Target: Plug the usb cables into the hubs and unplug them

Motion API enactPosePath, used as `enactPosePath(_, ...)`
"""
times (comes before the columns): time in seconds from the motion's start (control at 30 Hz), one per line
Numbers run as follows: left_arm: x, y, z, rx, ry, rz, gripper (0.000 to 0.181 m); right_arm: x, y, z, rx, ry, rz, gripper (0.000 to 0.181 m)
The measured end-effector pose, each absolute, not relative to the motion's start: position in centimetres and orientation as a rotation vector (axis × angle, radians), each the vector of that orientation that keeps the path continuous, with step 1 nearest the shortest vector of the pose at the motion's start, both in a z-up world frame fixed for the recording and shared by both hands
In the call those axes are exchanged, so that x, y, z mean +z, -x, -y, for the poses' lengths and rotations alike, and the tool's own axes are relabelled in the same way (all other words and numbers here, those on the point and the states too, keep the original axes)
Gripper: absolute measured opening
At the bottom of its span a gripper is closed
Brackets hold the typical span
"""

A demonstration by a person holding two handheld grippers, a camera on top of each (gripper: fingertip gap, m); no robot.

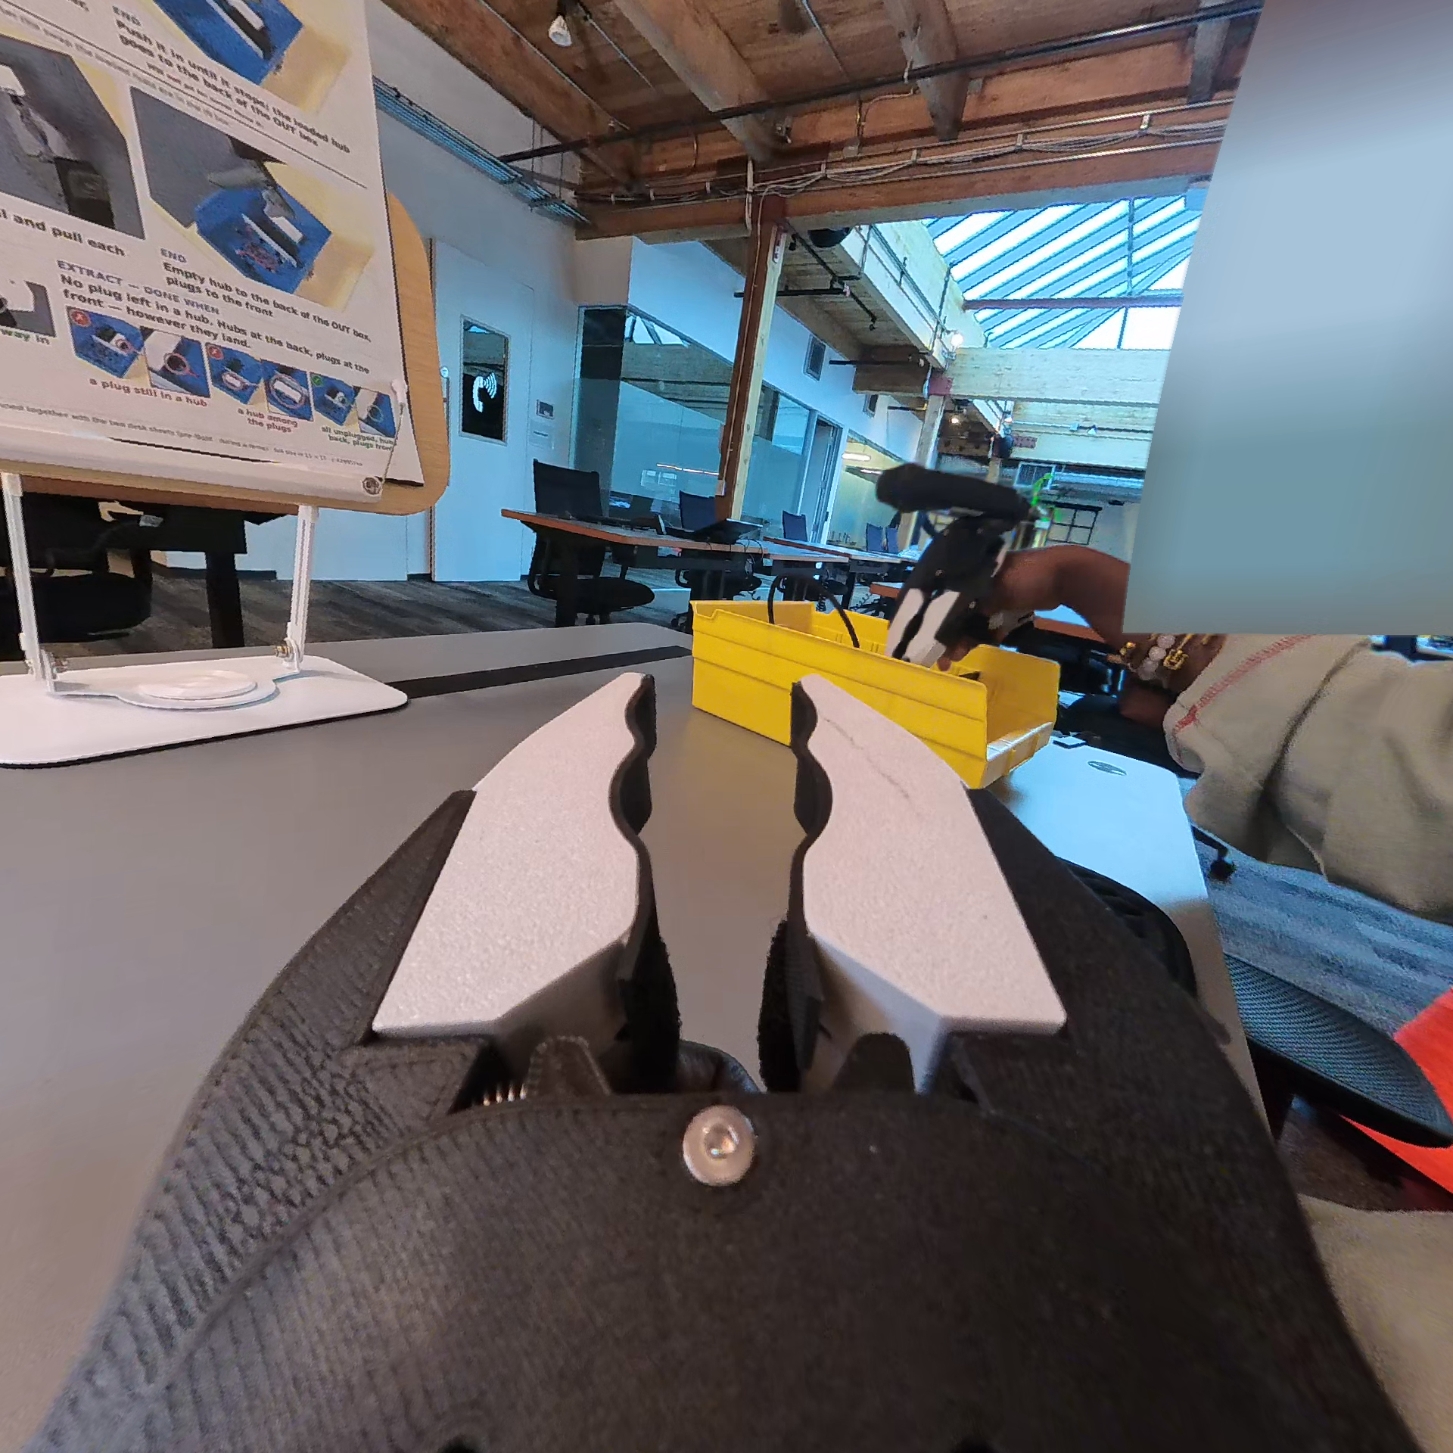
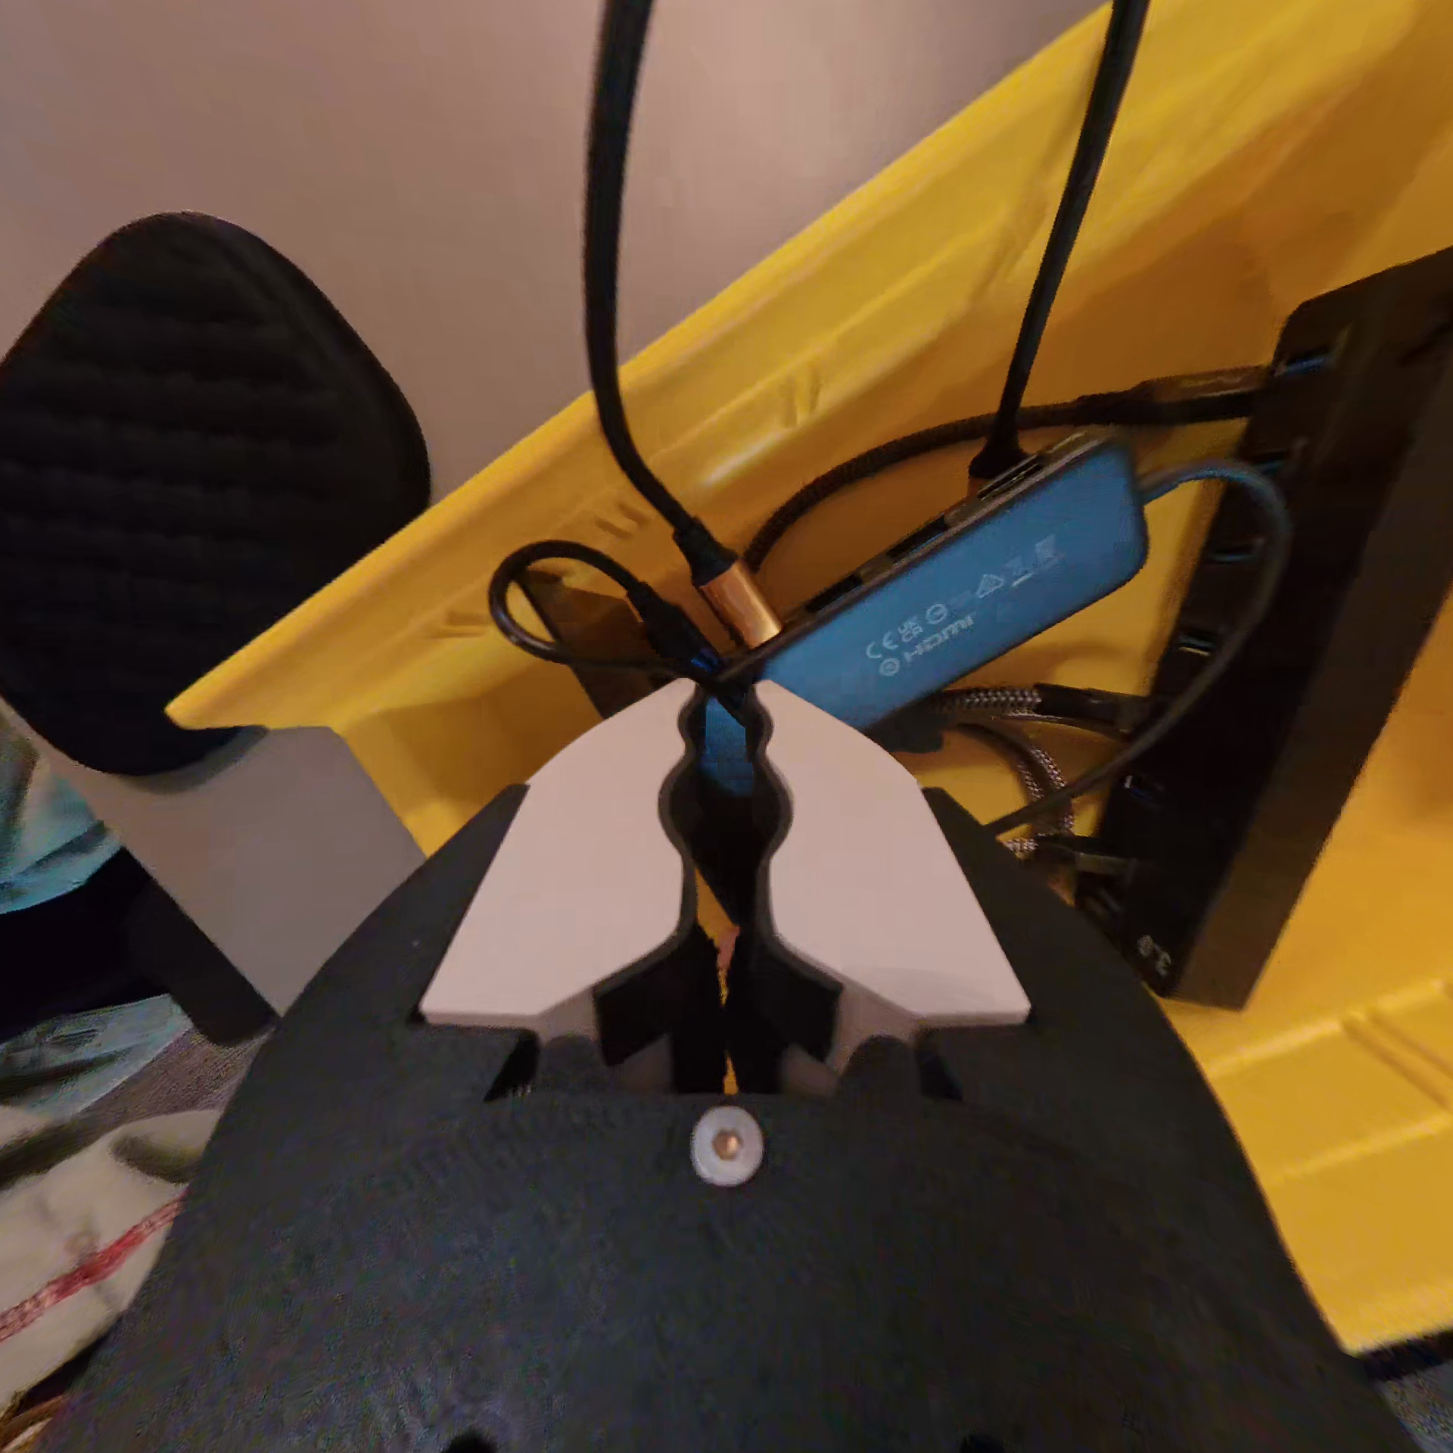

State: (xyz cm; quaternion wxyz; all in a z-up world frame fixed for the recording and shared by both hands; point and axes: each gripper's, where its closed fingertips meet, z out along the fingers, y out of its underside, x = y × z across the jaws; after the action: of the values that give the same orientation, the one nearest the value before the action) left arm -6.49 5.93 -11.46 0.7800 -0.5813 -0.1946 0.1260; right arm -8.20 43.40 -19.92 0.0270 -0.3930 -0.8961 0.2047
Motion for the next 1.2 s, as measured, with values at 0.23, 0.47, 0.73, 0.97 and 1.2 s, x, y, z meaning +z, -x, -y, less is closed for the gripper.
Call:
enactPosePath(0.23,-11.5,6.6,-5.9,0.268,1.254,0.426,0.033,-20.2,8.7,-44.1,0.442,1.232,2.778,0.029)
enactPosePath(0.47,-11.4,6.5,-5.9,0.273,1.253,0.421,0.033,-15.9,7.9,-46.1,0.383,1.17,2.556,0.075)
enactPosePath(0.73,-11.5,6.5,-5.9,0.279,1.258,0.419,0.033,-12.3,4.1,-41.0,0.768,1.166,2.119,0.118)
enactPosePath(0.97,-11.4,6.4,-6.0,0.286,1.258,0.413,0.033,-18.9,0.7,-35.7,0.777,1.403,2.094,0.082)
enactPosePath(1.2,-11.4,6.2,-6.0,0.294,1.261,0.398,0.033,-21.1,5.0,-35.3,0.619,1.268,2.146,0.025)
